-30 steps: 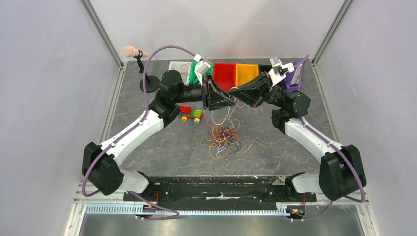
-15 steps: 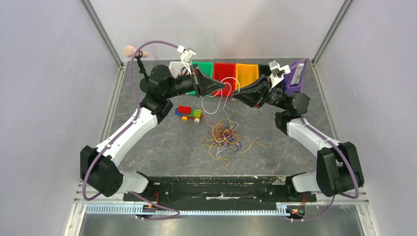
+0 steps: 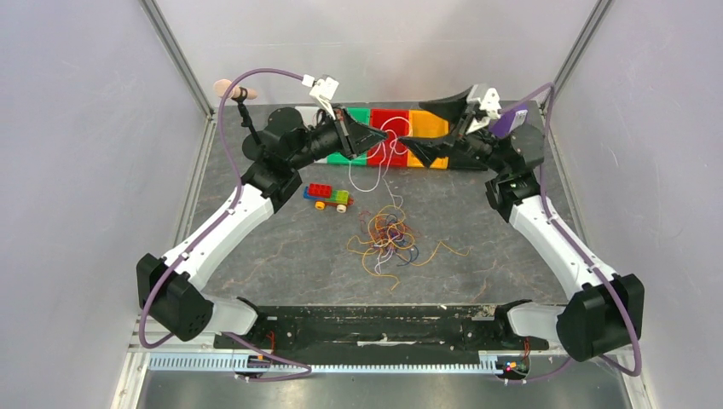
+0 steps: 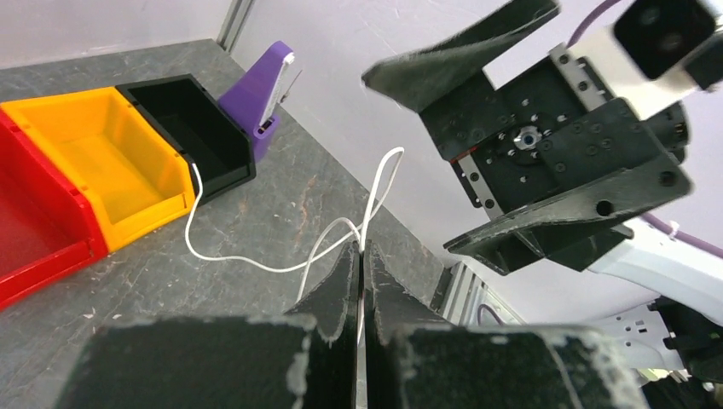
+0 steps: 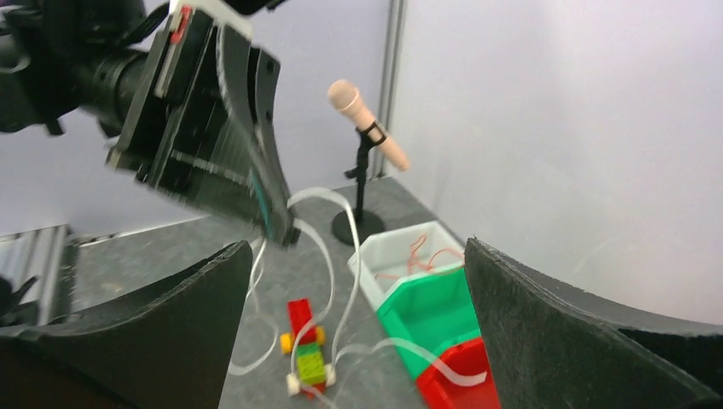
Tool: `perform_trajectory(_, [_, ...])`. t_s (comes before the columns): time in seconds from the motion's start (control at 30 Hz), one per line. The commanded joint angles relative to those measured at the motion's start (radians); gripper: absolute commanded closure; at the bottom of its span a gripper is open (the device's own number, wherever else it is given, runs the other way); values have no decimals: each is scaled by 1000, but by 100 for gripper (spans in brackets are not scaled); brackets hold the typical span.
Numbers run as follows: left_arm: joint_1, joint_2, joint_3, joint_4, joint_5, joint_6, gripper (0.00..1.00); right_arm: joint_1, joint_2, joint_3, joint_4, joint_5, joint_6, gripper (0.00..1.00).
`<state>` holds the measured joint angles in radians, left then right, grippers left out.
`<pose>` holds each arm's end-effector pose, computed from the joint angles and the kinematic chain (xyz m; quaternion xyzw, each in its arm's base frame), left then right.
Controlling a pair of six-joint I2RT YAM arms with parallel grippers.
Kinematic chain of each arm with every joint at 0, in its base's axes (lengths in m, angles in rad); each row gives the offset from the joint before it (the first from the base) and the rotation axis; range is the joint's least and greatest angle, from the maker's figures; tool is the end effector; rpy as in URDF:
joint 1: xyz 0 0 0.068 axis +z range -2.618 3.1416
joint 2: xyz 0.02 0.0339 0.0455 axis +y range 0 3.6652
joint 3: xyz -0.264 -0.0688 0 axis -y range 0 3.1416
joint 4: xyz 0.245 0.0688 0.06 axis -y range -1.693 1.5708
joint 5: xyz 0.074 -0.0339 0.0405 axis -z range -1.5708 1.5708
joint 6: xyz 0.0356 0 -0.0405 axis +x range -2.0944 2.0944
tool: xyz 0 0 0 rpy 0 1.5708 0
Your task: Untangle the cables
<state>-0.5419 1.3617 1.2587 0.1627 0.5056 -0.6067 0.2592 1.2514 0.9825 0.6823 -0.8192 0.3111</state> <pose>0.2653 -0.1798 0.4125 0.1605 0.6694 -0.5268 0.4985 0.2633 0.0967 0.3964 -0.3203 0.5102 0.4250 0.6756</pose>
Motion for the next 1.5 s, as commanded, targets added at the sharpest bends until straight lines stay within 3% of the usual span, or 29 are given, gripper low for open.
perform_trajectory(0.0, [-42,1,78,-28,-94,4,98,115,20,147,-232,228,-261,2])
perform_trajectory(0.2, [-49,16,104,-12,-93,-9,98,187,78,207,-325,232,-336,2])
perform_trajectory(0.4, [-49,14,81,103,-21,-103,98,194,83,144,-281,217,-327,2])
perform_trajectory(0.63, [-22,24,73,185,48,-174,98,165,28,-3,-48,15,-222,2])
perform_trajectory(0.87, [-18,15,56,224,119,-159,98,117,51,6,88,-79,-30,2])
perform_trajectory(1.03, [-21,13,56,224,113,-148,98,117,80,40,106,-32,34,2])
perform_trajectory(1.13, [-23,18,48,229,88,-150,98,128,108,39,244,-23,162,2])
perform_trajectory(1.27, [-30,36,64,243,46,-163,98,180,141,38,298,-11,224,3])
perform_trajectory(1.37, [-33,48,79,259,43,-171,98,202,161,28,283,22,198,14])
perform_trajectory(1.47, [-35,51,91,259,40,-178,98,202,183,25,212,94,135,50])
